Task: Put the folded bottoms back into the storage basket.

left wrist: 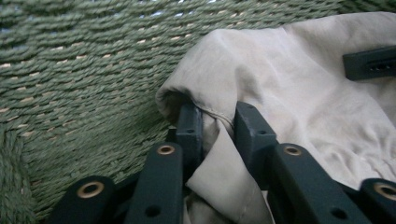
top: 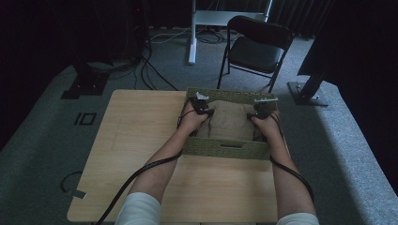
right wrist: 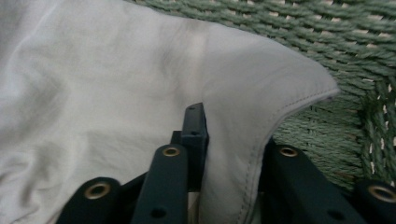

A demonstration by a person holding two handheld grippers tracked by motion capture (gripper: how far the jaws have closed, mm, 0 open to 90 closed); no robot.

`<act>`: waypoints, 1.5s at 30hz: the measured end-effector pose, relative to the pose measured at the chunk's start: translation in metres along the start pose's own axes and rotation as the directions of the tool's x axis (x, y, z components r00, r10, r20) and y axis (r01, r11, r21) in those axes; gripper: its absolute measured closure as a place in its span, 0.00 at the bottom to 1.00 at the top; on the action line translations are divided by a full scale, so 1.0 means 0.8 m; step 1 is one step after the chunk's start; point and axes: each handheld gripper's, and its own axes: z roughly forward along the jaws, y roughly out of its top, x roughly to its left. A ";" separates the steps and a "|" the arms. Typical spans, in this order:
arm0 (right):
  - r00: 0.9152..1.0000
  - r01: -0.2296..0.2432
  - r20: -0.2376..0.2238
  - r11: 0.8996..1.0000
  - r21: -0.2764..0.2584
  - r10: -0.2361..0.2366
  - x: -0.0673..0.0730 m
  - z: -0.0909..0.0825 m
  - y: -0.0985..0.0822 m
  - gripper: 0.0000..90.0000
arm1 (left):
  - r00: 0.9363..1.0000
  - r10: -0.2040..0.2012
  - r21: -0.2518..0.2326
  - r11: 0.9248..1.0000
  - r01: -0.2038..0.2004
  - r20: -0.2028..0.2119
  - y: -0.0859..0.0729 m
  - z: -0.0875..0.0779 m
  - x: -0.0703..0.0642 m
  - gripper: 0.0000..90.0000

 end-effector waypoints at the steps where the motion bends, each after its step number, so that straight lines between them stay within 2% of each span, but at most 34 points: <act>1: 1.000 -0.006 0.008 1.000 -0.004 0.006 -0.001 0.001 -0.001 0.77 | 1.000 0.005 -0.003 1.000 -0.005 -0.011 -0.001 0.001 0.001 0.71; 3: 1.000 -0.025 -0.007 1.000 -0.015 0.025 -0.005 0.003 -0.003 0.61 | 0.999 -0.011 -0.022 1.000 0.010 -0.047 -0.001 0.002 0.003 0.55; 5: 0.997 -0.068 -0.046 0.997 -0.049 0.065 -0.006 0.001 -0.002 0.52 | 0.998 -0.024 -0.036 0.999 0.022 -0.061 0.000 0.003 0.004 0.43; 6: 0.996 -0.079 -0.049 0.996 -0.048 0.077 -0.006 0.000 -0.002 0.48 | 0.997 -0.023 -0.038 0.999 0.020 -0.067 0.000 0.002 0.004 0.38; 8: 0.997 -0.065 -0.054 0.997 -0.052 0.063 -0.004 -0.001 -0.001 0.39 | 0.997 -0.009 -0.036 0.999 0.006 -0.077 0.003 -0.001 0.002 0.29; 10: 0.997 -0.038 -0.071 0.997 -0.072 0.033 -0.003 -0.003 0.001 0.32 | 0.998 0.014 -0.017 1.000 -0.015 -0.054 0.007 -0.007 -0.003 0.26; 12: 0.996 -0.039 -0.080 0.996 -0.085 0.032 -0.002 -0.009 0.003 0.28 | 0.999 0.030 -0.005 1.000 -0.030 -0.025 0.011 -0.015 -0.008 0.28; 14: 0.997 -0.019 -0.080 0.995 -0.093 0.012 -0.001 -0.015 0.005 0.23 | 0.999 0.042 -0.026 0.999 -0.043 -0.023 0.016 -0.025 -0.013 0.28; 15: 0.998 0.012 -0.067 0.994 -0.112 -0.020 0.000 -0.019 0.006 0.21 | 0.998 0.054 -0.029 0.998 -0.055 -0.017 0.019 -0.030 -0.015 0.28; 17: 0.999 0.019 -0.048 0.989 -0.149 -0.027 0.000 -0.029 0.011 0.19 | 0.999 0.052 -0.045 0.998 -0.052 -0.007 0.025 -0.038 -0.018 0.21; 18: 0.998 0.012 -0.054 0.986 -0.165 -0.021 0.001 -0.034 0.013 0.18 | 0.999 0.046 -0.054 0.997 -0.046 0.004 0.028 -0.043 -0.019 0.20; 20: 0.998 0.028 -0.042 0.982 -0.184 -0.036 0.002 -0.044 0.017 0.17 | 0.999 0.035 -0.071 0.997 -0.034 0.014 0.034 -0.051 -0.021 0.20; 26: 0.999 0.026 -0.016 0.973 -0.228 -0.031 0.004 -0.075 0.023 0.16 | 0.998 0.055 -0.088 0.995 -0.053 0.025 0.043 -0.075 -0.029 0.20; 29: 0.999 0.028 -0.015 0.972 -0.235 -0.033 0.004 -0.080 0.024 0.16 | 0.998 0.054 -0.091 0.995 -0.052 0.026 0.044 -0.082 -0.030 0.20; 30: 0.999 0.034 -0.008 0.969 -0.244 -0.038 0.005 -0.090 0.023 0.16 | 0.998 0.052 -0.094 0.994 -0.050 0.025 0.043 -0.085 -0.031 0.20; 33: 0.999 0.038 -0.003 0.966 -0.255 -0.040 0.006 -0.101 0.020 0.16 | 0.998 0.054 -0.092 0.995 -0.050 0.034 0.040 -0.094 -0.032 0.20; 39: 0.998 0.066 0.022 0.959 -0.276 -0.062 0.004 -0.123 0.014 0.15 | 0.998 0.044 -0.121 0.992 -0.039 0.046 0.033 -0.114 -0.034 0.20; 41: 0.996 0.093 0.038 0.956 -0.279 -0.086 0.003 -0.129 0.011 0.15 | 0.998 0.036 -0.132 0.991 -0.029 0.056 0.031 -0.120 -0.036 0.20; 43: 0.996 0.091 0.037 0.954 -0.285 -0.083 0.002 -0.135 0.008 0.15 | 0.998 0.036 -0.147 0.989 -0.027 0.057 0.030 -0.128 -0.038 0.20; 45: 0.993 0.113 0.054 0.951 -0.288 -0.102 0.002 -0.140 0.004 0.15 | 0.997 0.038 -0.154 0.988 -0.027 0.064 0.029 -0.135 -0.040 0.20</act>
